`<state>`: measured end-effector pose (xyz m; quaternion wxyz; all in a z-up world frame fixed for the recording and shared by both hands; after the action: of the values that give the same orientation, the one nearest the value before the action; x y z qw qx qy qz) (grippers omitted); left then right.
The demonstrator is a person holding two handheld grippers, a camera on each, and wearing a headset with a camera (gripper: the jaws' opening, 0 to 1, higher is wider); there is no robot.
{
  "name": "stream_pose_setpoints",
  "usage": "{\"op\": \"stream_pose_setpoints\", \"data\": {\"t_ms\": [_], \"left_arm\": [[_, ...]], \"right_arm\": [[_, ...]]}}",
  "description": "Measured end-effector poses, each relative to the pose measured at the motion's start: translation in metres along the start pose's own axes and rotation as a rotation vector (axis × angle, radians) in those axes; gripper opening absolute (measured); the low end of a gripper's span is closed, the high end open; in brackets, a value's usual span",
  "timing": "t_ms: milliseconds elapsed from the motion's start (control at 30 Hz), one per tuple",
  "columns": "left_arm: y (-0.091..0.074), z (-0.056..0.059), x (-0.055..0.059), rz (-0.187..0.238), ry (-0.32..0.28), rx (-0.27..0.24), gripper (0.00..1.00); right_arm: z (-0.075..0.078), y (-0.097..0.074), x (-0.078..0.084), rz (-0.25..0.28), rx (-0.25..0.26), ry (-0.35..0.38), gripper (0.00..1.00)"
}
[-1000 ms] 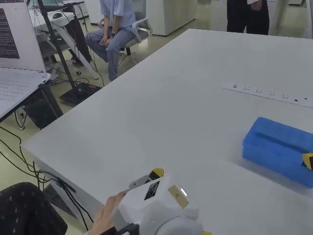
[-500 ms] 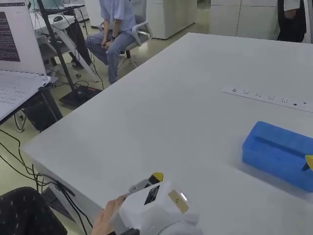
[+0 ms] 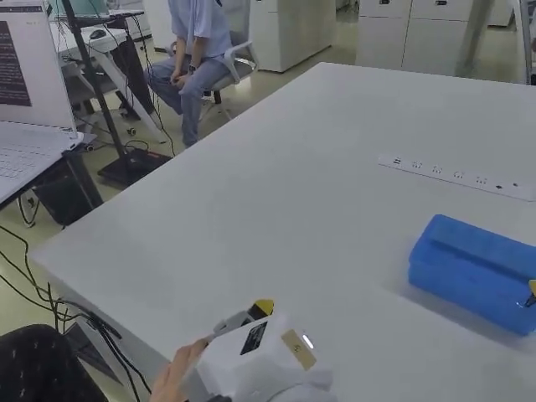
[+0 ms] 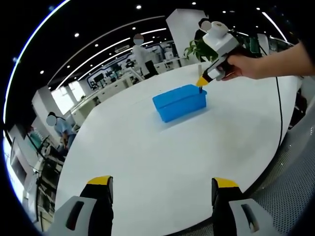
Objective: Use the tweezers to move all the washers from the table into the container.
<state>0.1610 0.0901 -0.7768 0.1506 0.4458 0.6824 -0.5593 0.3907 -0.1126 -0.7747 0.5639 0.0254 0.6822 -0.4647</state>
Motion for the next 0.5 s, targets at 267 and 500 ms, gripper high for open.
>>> {"op": "stream_pose_setpoints", "data": {"t_ms": [267, 500], "left_arm": [[0.001, 0.0, 0.0, -0.003, -0.002, -0.002, 0.84], [0.0, 0.0, 0.0, -0.004, -0.003, -0.004, 0.84]], "right_arm": [[0.007, -0.002, 0.007, -0.01, 0.003, -0.027, 0.01], [0.023, -0.004, 0.013, -0.017, 0.025, -0.02, 0.01]]}}
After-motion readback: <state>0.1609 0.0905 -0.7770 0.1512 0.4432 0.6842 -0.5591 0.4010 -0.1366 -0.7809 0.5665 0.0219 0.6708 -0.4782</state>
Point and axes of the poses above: the centre of the closed fingertips' face, and the gripper's own axes: y roughly forward along the fingers, z roughly to its right, x roughly out of its underside, the point moved 5 cm from there along -y, roughly backward along the fingers, and after that the axes turned 2 degrees about y, right-handed, at the moved point
